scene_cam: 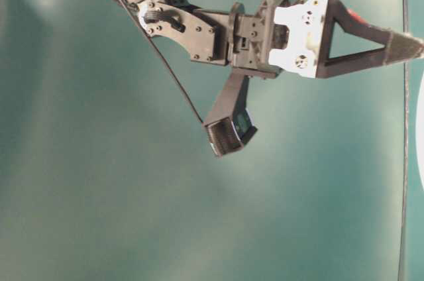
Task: Scoop the yellow hexagonal prism block from the bowl with a spoon using the right arm.
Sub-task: 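Lower the spoon bowl into the white bowl beside the yellow block, then push the spoon under the yellow block to scoop it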
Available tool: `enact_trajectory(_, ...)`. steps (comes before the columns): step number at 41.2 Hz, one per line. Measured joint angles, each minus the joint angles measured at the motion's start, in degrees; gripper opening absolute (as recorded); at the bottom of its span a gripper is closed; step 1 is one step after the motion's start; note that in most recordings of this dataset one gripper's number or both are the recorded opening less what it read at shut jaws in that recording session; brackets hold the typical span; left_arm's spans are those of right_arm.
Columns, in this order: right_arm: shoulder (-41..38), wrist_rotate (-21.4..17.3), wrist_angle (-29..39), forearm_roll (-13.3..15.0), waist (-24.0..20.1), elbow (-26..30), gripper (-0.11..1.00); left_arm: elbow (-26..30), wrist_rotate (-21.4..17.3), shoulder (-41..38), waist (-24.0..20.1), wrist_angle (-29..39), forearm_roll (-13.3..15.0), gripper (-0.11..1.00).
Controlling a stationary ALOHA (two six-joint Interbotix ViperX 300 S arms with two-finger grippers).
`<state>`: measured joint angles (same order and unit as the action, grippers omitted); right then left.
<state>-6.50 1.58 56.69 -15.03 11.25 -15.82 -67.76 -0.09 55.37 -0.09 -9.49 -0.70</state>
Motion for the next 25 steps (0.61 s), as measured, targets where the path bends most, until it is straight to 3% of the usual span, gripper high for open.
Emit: enact_trajectory(25,-2.4,2.1,-3.5,0.1,-1.1,2.7,0.23,0.0,0.0,0.0,0.0,-0.1,0.0,0.0)
